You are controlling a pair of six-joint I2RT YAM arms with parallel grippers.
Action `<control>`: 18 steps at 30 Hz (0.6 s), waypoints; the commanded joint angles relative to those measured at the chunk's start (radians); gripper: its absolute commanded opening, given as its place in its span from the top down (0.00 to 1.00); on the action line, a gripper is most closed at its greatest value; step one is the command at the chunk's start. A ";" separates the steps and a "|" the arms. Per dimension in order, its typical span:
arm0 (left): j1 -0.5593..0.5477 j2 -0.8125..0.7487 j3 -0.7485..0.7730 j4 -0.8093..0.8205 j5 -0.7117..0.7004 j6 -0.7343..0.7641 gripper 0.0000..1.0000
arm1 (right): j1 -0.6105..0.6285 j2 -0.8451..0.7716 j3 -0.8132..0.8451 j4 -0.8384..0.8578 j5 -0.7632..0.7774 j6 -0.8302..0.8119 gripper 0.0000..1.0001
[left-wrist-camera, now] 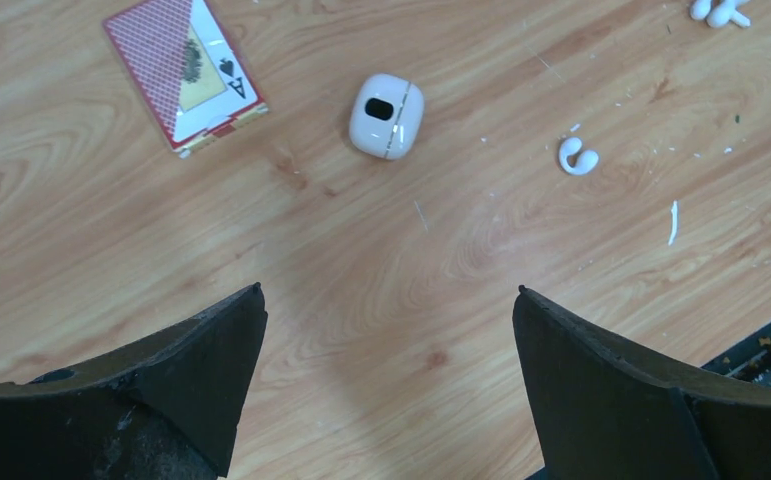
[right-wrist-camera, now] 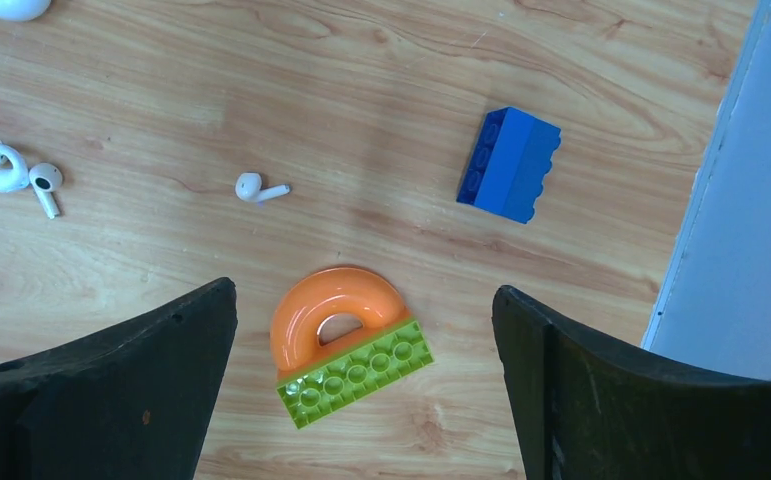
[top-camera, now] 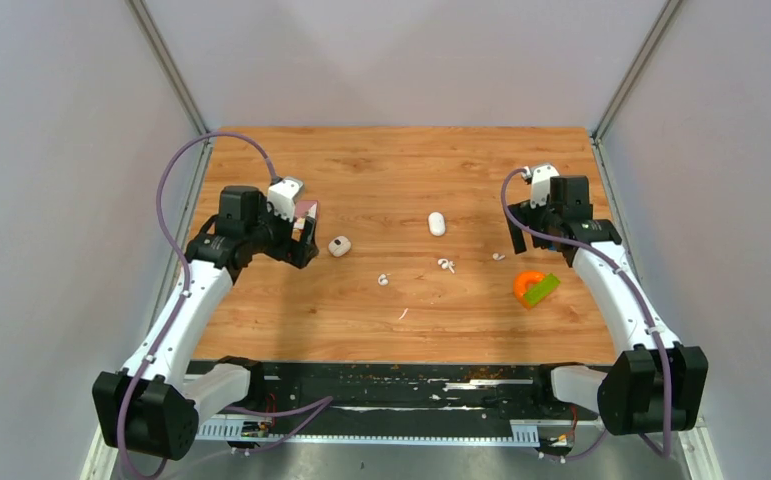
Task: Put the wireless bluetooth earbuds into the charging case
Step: Pick up the charging case at the center of the board.
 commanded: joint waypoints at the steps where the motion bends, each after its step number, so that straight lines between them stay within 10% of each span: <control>1: 0.007 -0.030 -0.021 0.026 0.110 -0.015 0.00 | -0.002 -0.026 -0.021 0.104 -0.069 -0.005 0.01; 6: 0.008 -0.042 -0.039 0.028 0.110 -0.022 0.00 | 0.012 0.084 0.095 0.073 -0.382 -0.115 0.07; 14: 0.034 -0.100 -0.065 0.016 0.079 -0.004 0.00 | 0.125 0.325 0.310 0.127 -0.394 -0.162 0.17; 18: 0.087 -0.115 -0.080 -0.025 0.152 -0.013 0.00 | 0.194 0.468 0.449 -0.036 -0.521 -0.471 0.29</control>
